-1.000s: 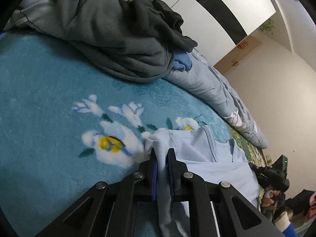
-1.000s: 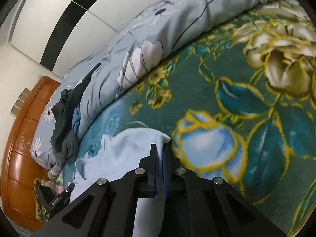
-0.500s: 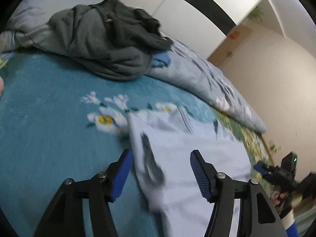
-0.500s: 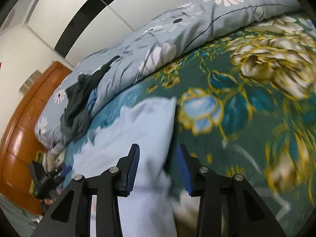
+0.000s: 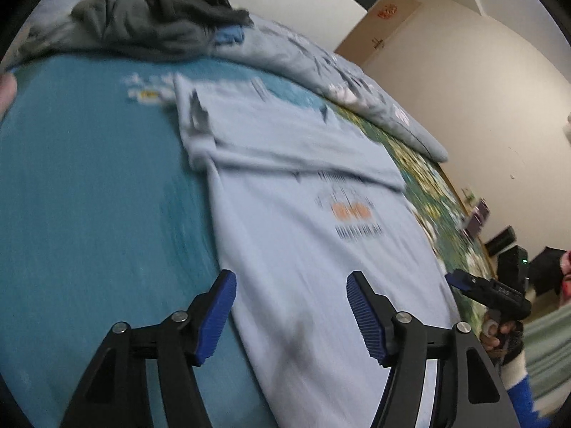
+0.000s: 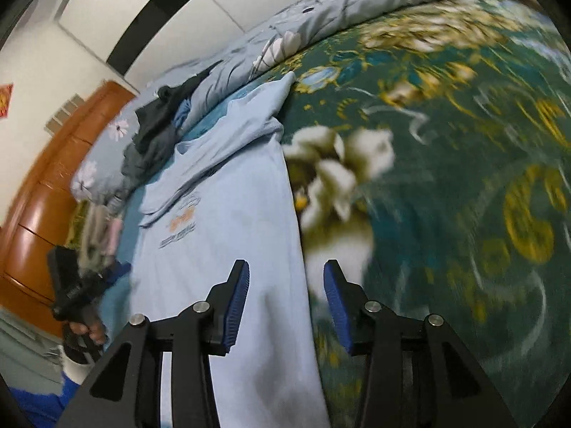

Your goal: Fold clothes

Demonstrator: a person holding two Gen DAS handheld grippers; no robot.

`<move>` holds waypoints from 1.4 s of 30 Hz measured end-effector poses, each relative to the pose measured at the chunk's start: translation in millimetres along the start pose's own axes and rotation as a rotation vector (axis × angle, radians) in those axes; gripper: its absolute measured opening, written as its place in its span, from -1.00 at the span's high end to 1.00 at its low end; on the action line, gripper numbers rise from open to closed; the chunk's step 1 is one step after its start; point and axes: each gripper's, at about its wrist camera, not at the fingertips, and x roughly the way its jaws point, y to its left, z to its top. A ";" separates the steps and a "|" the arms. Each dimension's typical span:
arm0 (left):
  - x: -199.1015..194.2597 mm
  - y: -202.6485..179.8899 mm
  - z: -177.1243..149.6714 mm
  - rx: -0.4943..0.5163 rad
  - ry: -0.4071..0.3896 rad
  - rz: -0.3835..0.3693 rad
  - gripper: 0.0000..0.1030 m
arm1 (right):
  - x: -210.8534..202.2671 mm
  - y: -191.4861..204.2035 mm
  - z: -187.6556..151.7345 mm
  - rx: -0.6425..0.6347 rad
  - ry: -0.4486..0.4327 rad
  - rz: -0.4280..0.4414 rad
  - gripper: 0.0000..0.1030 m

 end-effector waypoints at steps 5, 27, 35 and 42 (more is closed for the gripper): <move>-11.1 0.2 -32.4 -0.078 0.047 -0.055 -0.33 | -15.3 -3.2 -28.7 -0.014 0.021 0.042 0.13; -15.7 -26.5 -111.3 -0.149 0.230 -0.222 0.50 | -36.6 -27.4 -78.8 0.063 0.049 0.193 0.56; -25.2 -18.9 -112.3 -0.150 0.211 -0.264 0.97 | -45.9 -30.0 -86.8 0.089 0.061 0.151 0.92; -49.1 -16.5 -98.7 -0.128 0.153 -0.300 0.97 | -49.1 -11.2 -100.0 0.064 0.099 0.181 0.93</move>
